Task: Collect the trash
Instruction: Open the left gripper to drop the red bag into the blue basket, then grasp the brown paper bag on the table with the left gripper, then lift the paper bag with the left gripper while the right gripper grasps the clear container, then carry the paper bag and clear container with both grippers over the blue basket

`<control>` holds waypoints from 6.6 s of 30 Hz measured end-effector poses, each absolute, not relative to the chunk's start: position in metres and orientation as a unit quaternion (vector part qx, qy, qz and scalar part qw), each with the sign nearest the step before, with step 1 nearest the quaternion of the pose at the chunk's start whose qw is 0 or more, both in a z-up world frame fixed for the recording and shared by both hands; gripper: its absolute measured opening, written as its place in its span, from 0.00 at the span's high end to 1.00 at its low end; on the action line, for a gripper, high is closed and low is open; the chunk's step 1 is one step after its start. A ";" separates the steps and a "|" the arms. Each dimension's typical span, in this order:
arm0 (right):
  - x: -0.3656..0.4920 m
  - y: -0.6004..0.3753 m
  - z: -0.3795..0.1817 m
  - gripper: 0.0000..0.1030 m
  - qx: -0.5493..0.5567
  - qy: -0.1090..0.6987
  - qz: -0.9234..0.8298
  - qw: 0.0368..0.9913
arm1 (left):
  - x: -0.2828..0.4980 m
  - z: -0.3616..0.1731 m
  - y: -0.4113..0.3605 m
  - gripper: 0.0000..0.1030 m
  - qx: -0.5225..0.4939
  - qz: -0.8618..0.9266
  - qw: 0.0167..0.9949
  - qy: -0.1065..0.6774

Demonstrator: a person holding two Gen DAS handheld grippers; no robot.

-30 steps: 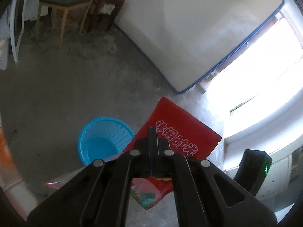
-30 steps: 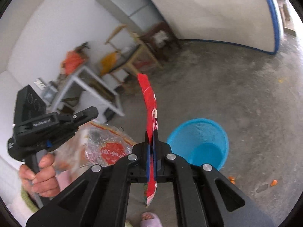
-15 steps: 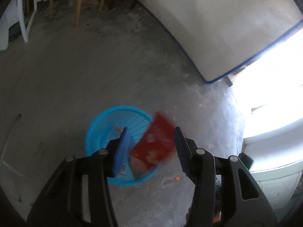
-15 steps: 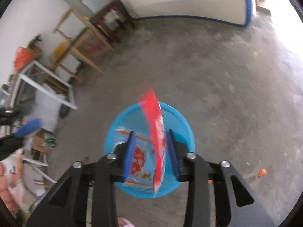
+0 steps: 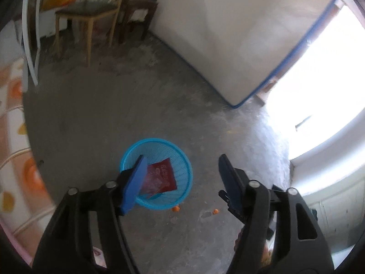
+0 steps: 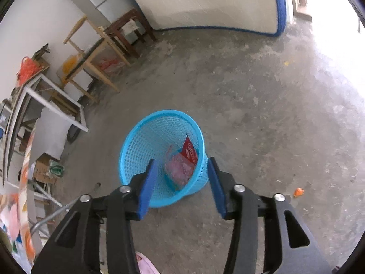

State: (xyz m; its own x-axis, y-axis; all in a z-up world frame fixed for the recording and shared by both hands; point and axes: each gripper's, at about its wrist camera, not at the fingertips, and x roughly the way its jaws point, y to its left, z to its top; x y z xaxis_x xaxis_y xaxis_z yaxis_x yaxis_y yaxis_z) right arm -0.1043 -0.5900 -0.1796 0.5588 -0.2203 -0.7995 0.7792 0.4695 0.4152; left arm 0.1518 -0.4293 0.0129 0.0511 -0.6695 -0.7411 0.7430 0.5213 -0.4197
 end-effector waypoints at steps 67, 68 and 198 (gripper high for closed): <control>0.124 -0.239 0.037 0.06 0.141 0.359 0.044 0.921 | 0.307 0.054 -0.067 0.63 0.166 -0.291 0.811 0.479; 0.122 -0.239 0.038 0.06 0.141 0.358 0.044 0.922 | 0.303 0.056 -0.067 0.69 0.174 -0.288 0.814 0.474; -0.014 -0.416 0.116 0.14 0.204 0.260 -0.058 0.942 | 0.115 0.113 -0.153 0.99 -0.089 -0.491 0.786 0.366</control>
